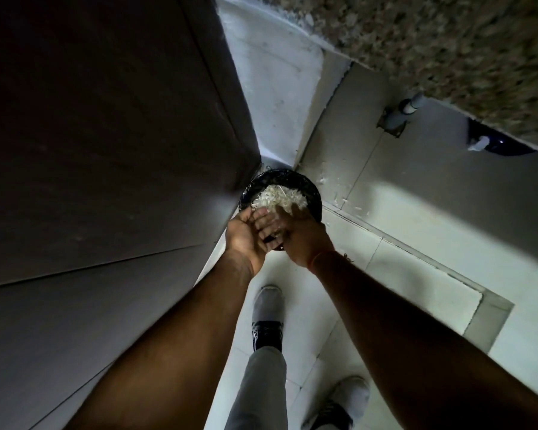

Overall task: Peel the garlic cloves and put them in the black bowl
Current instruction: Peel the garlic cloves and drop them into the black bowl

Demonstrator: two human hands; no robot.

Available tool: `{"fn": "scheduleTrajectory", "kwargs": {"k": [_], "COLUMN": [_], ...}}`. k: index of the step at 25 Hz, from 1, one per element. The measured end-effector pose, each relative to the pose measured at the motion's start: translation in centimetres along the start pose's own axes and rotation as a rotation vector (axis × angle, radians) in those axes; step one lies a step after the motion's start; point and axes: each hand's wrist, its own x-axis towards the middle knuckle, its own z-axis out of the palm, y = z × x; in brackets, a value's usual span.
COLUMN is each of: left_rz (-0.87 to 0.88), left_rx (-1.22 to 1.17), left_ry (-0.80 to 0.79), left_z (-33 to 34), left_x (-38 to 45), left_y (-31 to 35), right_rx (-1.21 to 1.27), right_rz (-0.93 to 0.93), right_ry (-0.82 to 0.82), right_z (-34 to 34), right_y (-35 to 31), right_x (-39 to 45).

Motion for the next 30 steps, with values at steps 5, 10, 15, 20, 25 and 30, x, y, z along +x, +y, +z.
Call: {"fn": "scheduleTrajectory", "kwargs": {"k": [5,10,15,20,25,30], "left_rz": [-0.076,0.085,0.230,0.707,0.963,1.129], "left_rx": [0.066,0.100,0.540,1.303,1.702,1.910], "left_ry": [-0.078,-0.145,-0.192,-0.443,-0.805,-1.136], "left_z": [2.3,4.6,8.7,12.5,16.8,21.0], "left_x": [-4.7,-12.7,-24.4,-36.9,-48.4,-57.2], "left_y": [-0.5,-1.8,-5.9,-13.3,-23.6,-35.2], "right_rx": [0.101,0.042,0.173,0.179,0.183,0.225], "right_rz": [-0.180,0.079,0.025,0.148,0.373,0.590], "right_ry": [0.040,0.106,0.317,0.460,0.642,0.788], "right_z": [-1.5,-5.0,-10.8,-14.5,-15.5,-13.3], "right_y": [-0.3,2.8,3.0,4.2,8.8,14.0], "right_x": [-6.1,-13.9,-27.2,-43.4,-60.9,-75.2]}}
